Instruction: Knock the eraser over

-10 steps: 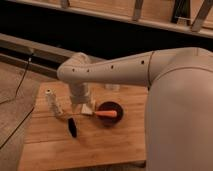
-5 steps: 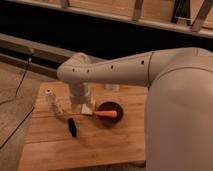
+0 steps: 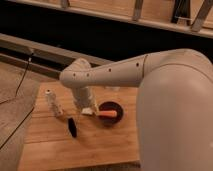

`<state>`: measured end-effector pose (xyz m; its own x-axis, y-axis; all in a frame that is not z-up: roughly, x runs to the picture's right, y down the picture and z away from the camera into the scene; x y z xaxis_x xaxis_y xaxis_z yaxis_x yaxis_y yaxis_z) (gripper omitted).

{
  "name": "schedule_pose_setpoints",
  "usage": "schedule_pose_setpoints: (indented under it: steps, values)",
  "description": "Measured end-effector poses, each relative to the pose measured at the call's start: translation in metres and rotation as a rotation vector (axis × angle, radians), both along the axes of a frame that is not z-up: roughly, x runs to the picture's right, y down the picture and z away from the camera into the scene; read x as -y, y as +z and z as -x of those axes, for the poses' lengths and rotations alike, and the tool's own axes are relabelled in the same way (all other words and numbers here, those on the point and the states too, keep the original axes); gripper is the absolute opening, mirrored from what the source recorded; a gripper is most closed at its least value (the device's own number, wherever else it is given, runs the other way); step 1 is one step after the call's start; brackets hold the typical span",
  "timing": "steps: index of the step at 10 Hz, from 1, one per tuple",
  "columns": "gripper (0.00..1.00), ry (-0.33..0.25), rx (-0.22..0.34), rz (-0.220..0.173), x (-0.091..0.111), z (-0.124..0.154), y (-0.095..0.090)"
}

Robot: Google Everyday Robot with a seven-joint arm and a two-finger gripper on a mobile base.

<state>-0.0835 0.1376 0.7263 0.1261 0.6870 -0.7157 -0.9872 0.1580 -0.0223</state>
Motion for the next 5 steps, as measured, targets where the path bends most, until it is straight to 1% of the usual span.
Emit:
schedule_pose_setpoints:
  steps: [2, 5]
  values:
    - [0.65, -0.041, -0.009, 0.019, -0.012, 0.004, 0.01]
    - [0.65, -0.066, -0.016, 0.047, -0.027, 0.019, 0.021]
